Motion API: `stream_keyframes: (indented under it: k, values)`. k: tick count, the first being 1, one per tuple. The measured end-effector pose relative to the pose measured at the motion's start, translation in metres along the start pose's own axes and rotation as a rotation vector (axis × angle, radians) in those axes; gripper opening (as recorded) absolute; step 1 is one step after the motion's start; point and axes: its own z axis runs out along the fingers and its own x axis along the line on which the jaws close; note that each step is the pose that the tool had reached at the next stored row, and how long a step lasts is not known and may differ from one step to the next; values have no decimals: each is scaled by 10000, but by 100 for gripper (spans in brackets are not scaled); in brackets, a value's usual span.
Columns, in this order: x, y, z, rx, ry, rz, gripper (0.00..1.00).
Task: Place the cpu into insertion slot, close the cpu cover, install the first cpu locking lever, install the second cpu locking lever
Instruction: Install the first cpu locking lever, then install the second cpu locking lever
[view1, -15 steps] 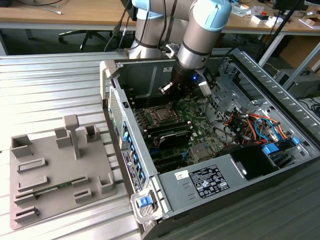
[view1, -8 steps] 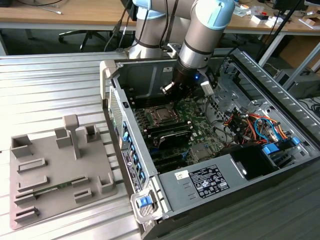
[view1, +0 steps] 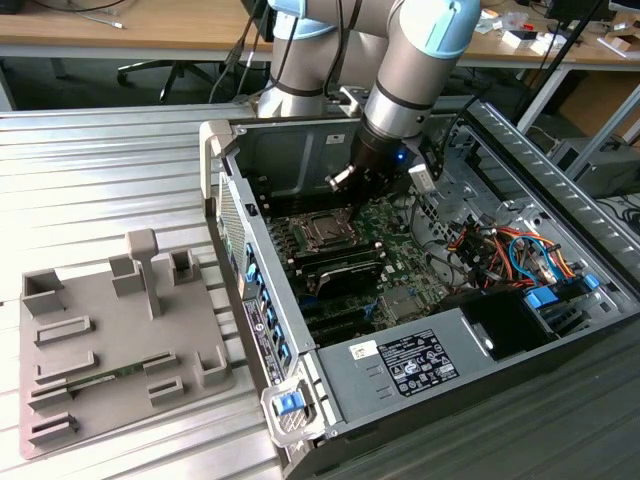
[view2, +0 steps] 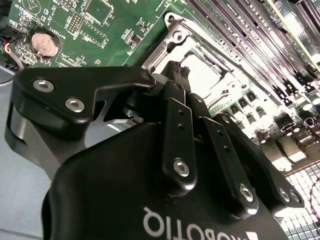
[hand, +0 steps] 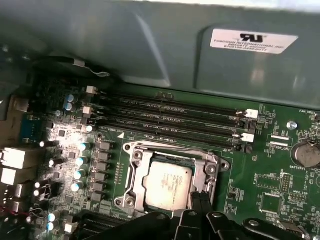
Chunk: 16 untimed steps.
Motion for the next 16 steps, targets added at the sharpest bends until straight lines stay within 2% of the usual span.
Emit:
stream_keyframes:
  k: [5,16]
  values:
    - [0,0,-3,-32,-4,-2,11]
    - [5,-32,0,-34,-5,-2,11]
